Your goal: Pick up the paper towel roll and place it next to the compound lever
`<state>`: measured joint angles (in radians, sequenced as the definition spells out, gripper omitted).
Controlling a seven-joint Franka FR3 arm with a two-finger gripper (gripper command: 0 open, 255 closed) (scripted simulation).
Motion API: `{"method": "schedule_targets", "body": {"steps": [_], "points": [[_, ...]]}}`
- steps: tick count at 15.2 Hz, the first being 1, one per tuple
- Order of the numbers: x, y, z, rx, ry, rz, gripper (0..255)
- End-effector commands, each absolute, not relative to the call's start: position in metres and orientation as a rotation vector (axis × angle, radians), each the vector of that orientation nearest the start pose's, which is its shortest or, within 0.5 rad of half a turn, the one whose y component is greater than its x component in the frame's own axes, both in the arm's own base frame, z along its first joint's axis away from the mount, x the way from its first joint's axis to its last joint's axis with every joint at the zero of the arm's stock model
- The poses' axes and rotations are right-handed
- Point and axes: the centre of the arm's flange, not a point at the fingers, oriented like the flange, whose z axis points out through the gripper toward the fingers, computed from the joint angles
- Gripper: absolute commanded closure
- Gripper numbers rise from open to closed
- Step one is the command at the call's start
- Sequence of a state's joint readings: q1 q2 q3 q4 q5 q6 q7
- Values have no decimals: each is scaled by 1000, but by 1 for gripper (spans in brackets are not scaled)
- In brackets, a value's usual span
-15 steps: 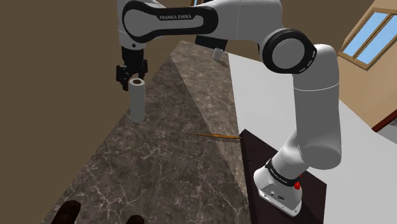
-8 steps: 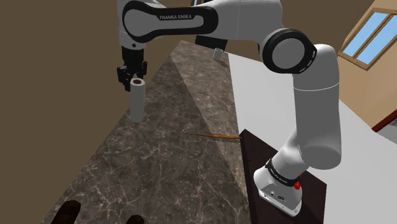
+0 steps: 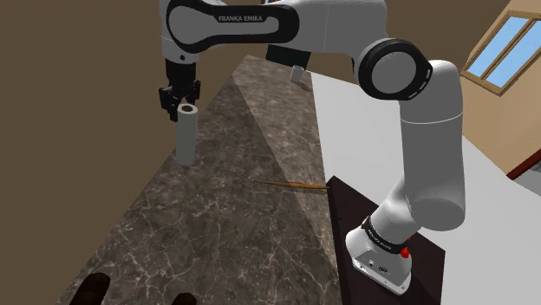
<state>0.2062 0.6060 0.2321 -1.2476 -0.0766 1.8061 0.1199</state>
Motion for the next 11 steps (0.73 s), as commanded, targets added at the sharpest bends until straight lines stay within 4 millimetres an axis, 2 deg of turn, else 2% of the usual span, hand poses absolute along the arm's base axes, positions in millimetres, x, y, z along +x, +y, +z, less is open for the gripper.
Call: {"method": "schedule_targets", "body": {"steps": [1,11], "points": [[672,264,425,-3059,-462,73,255],[672,264,478,-3059,-462,73,255]]}}
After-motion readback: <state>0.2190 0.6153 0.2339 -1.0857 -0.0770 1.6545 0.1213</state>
